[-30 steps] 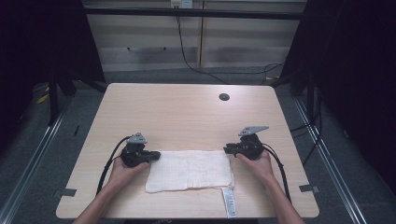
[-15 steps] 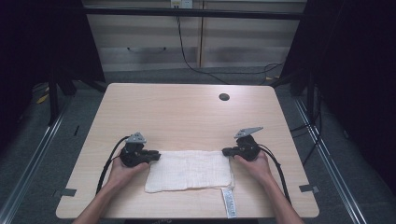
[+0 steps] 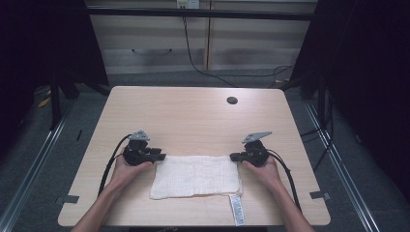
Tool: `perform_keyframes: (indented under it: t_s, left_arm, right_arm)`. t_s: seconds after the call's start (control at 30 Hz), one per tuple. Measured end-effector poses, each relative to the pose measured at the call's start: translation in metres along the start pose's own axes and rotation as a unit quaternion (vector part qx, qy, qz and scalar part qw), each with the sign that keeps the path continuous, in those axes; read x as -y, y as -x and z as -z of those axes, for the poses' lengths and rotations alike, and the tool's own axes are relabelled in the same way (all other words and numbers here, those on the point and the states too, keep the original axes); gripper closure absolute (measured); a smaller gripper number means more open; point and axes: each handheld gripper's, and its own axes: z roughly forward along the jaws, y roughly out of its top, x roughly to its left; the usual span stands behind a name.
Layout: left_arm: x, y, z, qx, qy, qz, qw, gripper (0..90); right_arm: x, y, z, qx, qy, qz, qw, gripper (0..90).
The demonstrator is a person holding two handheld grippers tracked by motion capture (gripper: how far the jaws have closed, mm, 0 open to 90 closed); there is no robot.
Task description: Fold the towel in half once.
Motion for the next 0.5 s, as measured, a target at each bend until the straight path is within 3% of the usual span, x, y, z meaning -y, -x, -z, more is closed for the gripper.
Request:
perform_keyframes:
  t_s: [0.23,0.4,0.5]
  left_arm:
    - [0.003,0.003,-0.003,-0.001,-0.01,-0.015,0.9998,64.2]
    - [0.004,0.01,-0.004,0.002,-0.016,-0.046,0.9988,83.0]
    - [0.004,0.012,-0.005,0.004,-0.017,-0.048,0.9987,86.4]
  right_arm:
    - [0.0,0.0,0.0,0.0,0.003,0.002,1.0,88.0]
    - [0.0,0.001,-0.001,-0.004,0.004,-0.003,1.0,87.9]
    - [0.0,0.002,-0.002,-0.006,0.007,-0.006,0.9999,88.0]
